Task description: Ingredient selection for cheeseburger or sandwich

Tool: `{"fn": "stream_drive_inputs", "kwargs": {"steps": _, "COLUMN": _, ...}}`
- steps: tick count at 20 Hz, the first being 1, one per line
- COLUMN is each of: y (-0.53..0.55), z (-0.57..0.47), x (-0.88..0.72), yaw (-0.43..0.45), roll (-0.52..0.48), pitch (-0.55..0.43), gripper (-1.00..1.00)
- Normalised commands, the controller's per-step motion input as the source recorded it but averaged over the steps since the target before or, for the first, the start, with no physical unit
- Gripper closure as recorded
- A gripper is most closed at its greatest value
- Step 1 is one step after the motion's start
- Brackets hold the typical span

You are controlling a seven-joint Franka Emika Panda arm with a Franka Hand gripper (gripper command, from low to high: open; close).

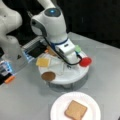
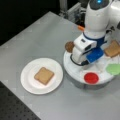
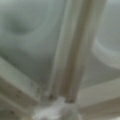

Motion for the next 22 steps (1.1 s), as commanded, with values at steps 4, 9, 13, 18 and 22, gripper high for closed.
{"fn": "stream_drive_inputs", "kwargs": {"steps": 4, "y": 0.04, "z": 0.51, "x": -0.1, "yaw": -0.242, "roll": -0.175, "pitch": 0.146, "gripper": -1.0}}
{"fn": "stream_drive_inputs", "kwargs": {"steps": 9, "y": 0.07, "z": 0.27, "x": 0.02, "yaw": -0.09, "roll": -0.132, "pitch": 0.116, "gripper": -1.0}}
{"fn": "stream_drive_inputs", "kwargs": {"steps": 13, "y": 0.06, "z": 0.14, "x": 0.1, "yaw": -0.07, "roll": -0.093, "pitch": 0.094, "gripper": -1.0}}
{"fn": "stream_drive_inputs", "kwargs": {"steps": 18, "y": -0.03, "z": 0.22, "x": -0.01, "yaw": -0.297, "roll": -0.065, "pitch": 0.007, "gripper": -1.0}}
{"fn": "stream_drive_inputs", "kwargs": {"steps": 22, "y": -0.2, "z": 0.26, "x": -0.1, "yaw": -0.427, "roll": -0.096, "pitch": 0.028, "gripper": -1.0}}
